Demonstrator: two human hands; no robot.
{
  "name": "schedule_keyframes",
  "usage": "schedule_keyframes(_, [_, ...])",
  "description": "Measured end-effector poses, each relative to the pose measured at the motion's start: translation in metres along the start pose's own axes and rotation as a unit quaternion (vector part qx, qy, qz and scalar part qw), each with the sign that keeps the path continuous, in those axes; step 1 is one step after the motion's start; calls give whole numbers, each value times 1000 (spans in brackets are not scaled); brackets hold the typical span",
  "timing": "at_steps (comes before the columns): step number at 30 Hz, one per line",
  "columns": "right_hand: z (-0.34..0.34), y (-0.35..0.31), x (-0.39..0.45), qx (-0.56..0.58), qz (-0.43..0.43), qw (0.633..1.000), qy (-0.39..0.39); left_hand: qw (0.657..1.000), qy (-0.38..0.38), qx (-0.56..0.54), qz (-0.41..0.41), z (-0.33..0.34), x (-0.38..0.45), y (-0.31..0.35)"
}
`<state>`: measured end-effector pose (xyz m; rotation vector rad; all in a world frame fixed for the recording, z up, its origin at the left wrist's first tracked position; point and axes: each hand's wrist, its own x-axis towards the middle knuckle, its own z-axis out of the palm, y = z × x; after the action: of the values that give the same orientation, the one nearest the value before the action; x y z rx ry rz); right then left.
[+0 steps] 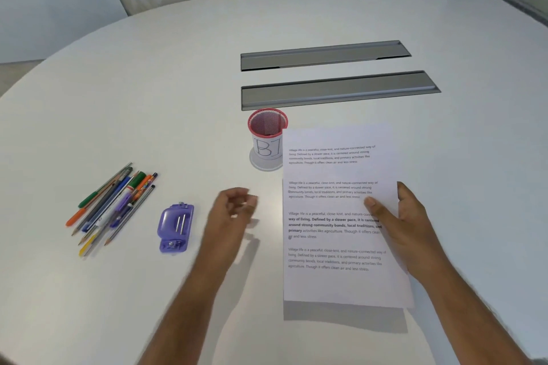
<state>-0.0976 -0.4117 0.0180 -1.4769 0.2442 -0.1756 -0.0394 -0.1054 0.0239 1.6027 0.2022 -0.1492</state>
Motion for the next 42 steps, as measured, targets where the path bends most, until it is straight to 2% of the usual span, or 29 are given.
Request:
schedule_keyframes(3, [-1,-9,-4,-8,-2,1000,-13,981,-138,-107,-83,40,-8,8])
schedule_keyframes(5, [-3,-14,-6,-18,-3,1000,-22,950,-245,-162,-107,53,-13,9])
schedule_keyframes(7, [-7,-19,-8,-23,-2,999,-28,926,-270,-223,-144,62,-16,15])
schedule_keyframes(9, [-12,-24,-9,-30,-3,999,-28,928,-261,-222,-146,71,-18,20])
schedule_keyframes(14, [-26,-39,-10,-37,-10,999,-13,972,-204,-113,-36,91,-25,34])
schedule_keyframes(19, [-36,-65,-4,-47,-59,997,34,979,-183,-72,55,113,-29,61])
schedule_keyframes(25, [-42,-90,5,-25,-121,992,35,977,-158,-44,137,130,-26,88])
schedule_keyframes(28, [-46,-84,10,-34,-122,991,35,976,-160,-41,141,134,-22,84])
schedule_keyframes(34, [-47,-40,10,-92,-62,994,23,983,-158,-3,90,141,-22,52])
schedule_keyframes(42, [-48,-44,14,-123,-64,990,28,984,-144,1,107,137,-18,45])
